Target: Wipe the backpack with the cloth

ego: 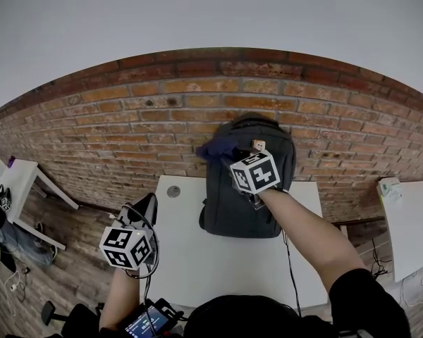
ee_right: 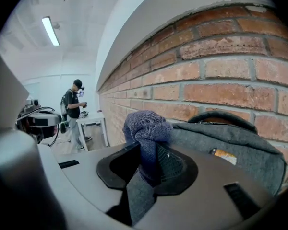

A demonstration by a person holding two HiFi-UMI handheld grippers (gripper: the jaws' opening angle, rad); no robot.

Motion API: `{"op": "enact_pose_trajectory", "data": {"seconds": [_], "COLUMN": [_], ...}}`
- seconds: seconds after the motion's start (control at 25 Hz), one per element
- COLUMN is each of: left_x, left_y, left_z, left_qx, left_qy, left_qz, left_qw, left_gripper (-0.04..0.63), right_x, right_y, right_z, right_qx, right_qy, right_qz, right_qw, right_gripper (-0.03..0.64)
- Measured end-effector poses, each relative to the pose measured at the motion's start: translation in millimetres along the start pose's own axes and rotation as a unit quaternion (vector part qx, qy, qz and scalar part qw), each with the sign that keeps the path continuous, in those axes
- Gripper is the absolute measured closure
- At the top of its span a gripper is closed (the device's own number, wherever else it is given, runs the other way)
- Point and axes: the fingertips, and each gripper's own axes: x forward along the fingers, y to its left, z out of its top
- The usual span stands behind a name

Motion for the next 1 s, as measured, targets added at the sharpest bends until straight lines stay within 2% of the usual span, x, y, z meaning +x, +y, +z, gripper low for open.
{"op": "enact_pose_trajectory", "data": {"seconds": [0.24, 0.4, 0.6, 0.8, 1.0], "left_x": [1, 1, 2, 4, 4], "left_y": [-4, -8, -8, -13, -9], "left_z": [-4, -5, -6, -6, -8], "left_qx": [0.000, 0.007, 0.008, 0.027, 0.023], "left_qy": [0.004, 0.007, 0.011, 0.015, 0.017], "left_qz": [-0.003, -0.007, -0.009, -0.015, -0.007], "left_qw": [1.0000, 0.9999, 0.9999, 0.9994, 0.9996], "left_gripper": [0.598, 0.598, 0.598, 0.598, 0.598], "right_x": [6, 6, 11, 15, 14], "right_y": [34, 51, 81, 115, 147], "right_z": [-33, -66, -105, -149, -196], "right_qx": [-0.015, -0.043, -0.024, -0.013, -0.040], "right_qy": [0.025, 0.046, 0.068, 0.097, 0.144], "right_qz": [0.016, 0.028, 0.040, 0.060, 0.082], "right_qw": [0.999, 0.998, 0.997, 0.993, 0.985], "right_gripper": [0.532, 0.531, 0.532, 0.531, 0.532]}}
